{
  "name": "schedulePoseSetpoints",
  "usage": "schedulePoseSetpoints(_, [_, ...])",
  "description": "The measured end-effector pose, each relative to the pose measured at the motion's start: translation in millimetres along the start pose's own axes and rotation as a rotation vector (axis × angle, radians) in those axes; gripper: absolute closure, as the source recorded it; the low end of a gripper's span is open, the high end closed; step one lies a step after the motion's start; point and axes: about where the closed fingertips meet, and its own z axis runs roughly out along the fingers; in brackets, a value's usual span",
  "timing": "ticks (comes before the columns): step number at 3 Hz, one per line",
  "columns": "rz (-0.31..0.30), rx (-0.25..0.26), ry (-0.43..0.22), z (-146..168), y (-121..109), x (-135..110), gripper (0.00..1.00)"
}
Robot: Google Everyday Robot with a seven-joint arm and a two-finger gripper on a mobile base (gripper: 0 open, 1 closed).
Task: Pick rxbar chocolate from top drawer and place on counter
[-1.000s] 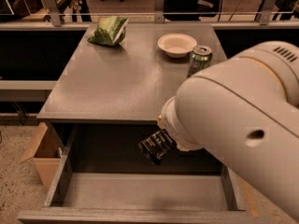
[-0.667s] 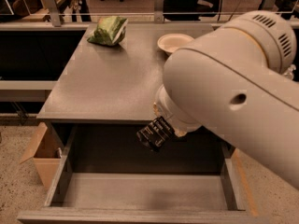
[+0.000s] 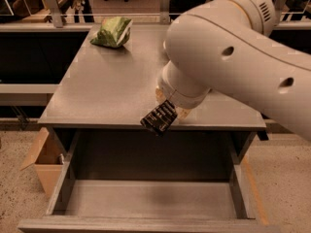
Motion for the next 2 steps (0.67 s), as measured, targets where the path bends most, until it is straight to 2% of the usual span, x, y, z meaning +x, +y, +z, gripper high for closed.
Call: schedulePoseSetpoints(2, [0.0,0.028,-0.069,39,-22,18,1.0])
